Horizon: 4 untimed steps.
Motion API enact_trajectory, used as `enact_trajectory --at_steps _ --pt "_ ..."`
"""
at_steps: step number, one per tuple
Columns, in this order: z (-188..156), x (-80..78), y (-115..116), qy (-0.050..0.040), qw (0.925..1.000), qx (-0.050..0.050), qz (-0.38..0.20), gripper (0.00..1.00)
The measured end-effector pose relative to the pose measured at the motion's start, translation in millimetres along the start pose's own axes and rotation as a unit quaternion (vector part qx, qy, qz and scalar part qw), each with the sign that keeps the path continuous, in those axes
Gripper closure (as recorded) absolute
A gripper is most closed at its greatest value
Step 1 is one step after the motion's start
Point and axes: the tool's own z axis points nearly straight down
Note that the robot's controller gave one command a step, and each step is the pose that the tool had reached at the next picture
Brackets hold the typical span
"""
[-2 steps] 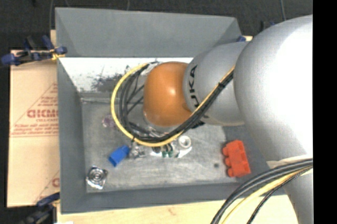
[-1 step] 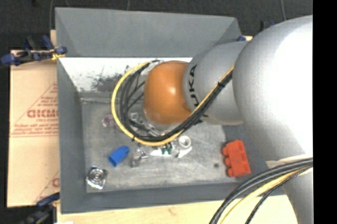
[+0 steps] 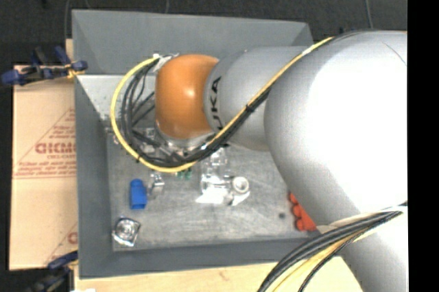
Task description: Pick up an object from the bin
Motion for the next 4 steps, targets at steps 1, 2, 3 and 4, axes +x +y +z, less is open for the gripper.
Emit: enact_trajectory --at_steps 1,2,3,4 --pt "-108.3 -27.5 34.2 -0.0017 1.0 -0.001 -0.009 0.0" --pt "-111.1 90.7 50.6 0.0058 0.9966 0.002 -0.082 0.0" --pt "-0.3 92.5 -17.9 0.0026 0.9961 0.0 0.088 0.0" --pt "-24.0 112.1 -114.5 0.0042 0.9887 0.003 0.15 0.0"
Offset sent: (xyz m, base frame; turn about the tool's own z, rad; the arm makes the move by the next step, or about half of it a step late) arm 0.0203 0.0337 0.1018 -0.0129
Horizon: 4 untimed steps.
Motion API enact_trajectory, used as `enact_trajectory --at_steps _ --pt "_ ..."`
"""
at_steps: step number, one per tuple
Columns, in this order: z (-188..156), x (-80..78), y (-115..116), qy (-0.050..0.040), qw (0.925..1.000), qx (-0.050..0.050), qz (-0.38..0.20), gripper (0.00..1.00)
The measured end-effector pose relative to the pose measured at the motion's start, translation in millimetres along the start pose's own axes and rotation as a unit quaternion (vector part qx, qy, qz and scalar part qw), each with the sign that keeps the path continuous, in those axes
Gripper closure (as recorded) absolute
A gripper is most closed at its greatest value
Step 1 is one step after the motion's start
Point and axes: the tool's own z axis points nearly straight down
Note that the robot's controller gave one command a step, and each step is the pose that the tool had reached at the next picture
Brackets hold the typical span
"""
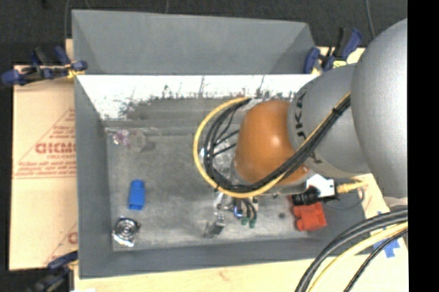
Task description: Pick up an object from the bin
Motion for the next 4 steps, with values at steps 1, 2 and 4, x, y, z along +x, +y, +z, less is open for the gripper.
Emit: enact_trajectory --at_steps 1,2,4 --pt "-40.2 -51.0 -72.1 -0.0037 0.9988 0.0 0.05 0.0" --pt "17.4 -93.2 -86.7 -0.0022 0.9955 -0.002 0.095 0.0" --pt "21.9 -126.5 -72.6 -0.0004 0.9375 -0.002 0.348 0.0"
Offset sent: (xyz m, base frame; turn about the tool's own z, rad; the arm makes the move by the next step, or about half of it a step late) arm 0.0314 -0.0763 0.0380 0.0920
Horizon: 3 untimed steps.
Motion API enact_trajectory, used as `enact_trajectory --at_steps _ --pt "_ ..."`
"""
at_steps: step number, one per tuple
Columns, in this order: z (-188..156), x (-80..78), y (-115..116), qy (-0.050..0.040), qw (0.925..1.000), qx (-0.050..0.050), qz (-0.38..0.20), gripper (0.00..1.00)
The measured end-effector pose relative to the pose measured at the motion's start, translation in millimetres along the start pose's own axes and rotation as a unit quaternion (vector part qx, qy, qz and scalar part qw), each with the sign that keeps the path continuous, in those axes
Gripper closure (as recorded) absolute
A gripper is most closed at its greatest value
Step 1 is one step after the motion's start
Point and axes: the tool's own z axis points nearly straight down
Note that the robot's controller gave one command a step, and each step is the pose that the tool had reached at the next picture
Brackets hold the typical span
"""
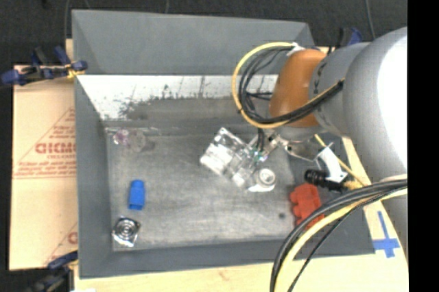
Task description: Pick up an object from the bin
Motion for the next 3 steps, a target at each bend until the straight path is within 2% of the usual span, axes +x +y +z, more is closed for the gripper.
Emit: enact_trajectory --at_steps 1,2,3 --pt "-14.2 3.2 19.2 0.0002 0.9951 0.001 0.099 0.0" --pt "-14.2 17.4 21.5 0.0011 0.9874 0.002 0.159 0.0" --pt "-14.9 15.7 20.7 -0.0007 0.9877 0.003 0.157 1.0"
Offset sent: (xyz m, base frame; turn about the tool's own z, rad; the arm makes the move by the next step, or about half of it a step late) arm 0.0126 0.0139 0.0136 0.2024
